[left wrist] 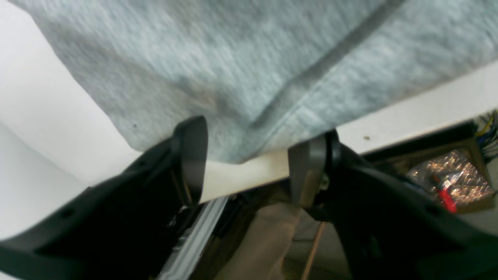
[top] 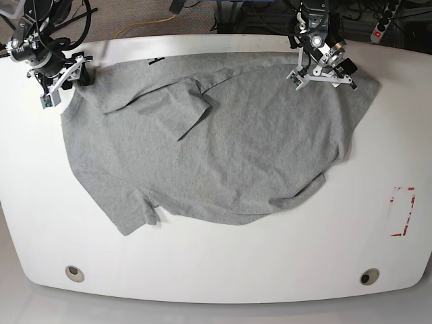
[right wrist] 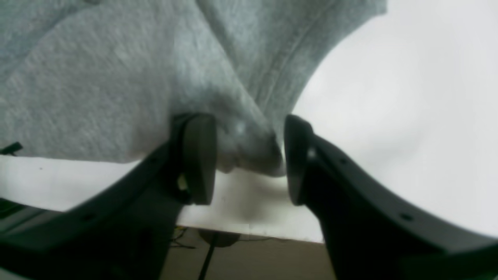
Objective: Fold the T-shirt properly
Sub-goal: 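Lay the shirt flat by pulling both grippers away from the body, then release and regrasp the shirt edge with the left gripper further along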
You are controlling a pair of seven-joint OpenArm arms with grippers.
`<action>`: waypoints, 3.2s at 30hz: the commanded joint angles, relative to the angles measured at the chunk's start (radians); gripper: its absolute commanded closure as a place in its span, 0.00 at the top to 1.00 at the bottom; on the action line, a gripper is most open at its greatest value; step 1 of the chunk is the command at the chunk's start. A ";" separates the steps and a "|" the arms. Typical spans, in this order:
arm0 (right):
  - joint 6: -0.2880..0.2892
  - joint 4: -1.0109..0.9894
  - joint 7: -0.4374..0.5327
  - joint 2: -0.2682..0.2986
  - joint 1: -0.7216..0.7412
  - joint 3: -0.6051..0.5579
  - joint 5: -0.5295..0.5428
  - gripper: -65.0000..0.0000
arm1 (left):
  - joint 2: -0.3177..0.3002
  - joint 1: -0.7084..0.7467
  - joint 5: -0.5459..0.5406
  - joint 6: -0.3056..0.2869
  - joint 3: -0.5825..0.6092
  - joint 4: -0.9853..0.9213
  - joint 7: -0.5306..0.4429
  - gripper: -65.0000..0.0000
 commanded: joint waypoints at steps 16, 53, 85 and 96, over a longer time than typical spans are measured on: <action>-0.001 0.016 0.002 0.015 -0.033 0.003 0.047 0.42 | -0.076 -0.081 -0.170 0.000 -0.157 0.022 0.004 0.28; -0.001 0.016 0.002 -0.024 -0.001 0.000 0.038 0.42 | -0.349 -0.284 -1.195 0.000 -0.832 -0.494 0.008 0.68; -0.001 0.022 0.003 -0.026 -0.003 0.003 0.045 0.43 | -0.285 -0.249 -1.320 0.000 -0.667 -0.541 0.003 0.00; -0.001 -0.004 0.002 -0.044 0.033 -0.001 0.039 0.42 | -0.282 -0.206 -1.320 0.000 -0.708 -0.364 0.003 0.00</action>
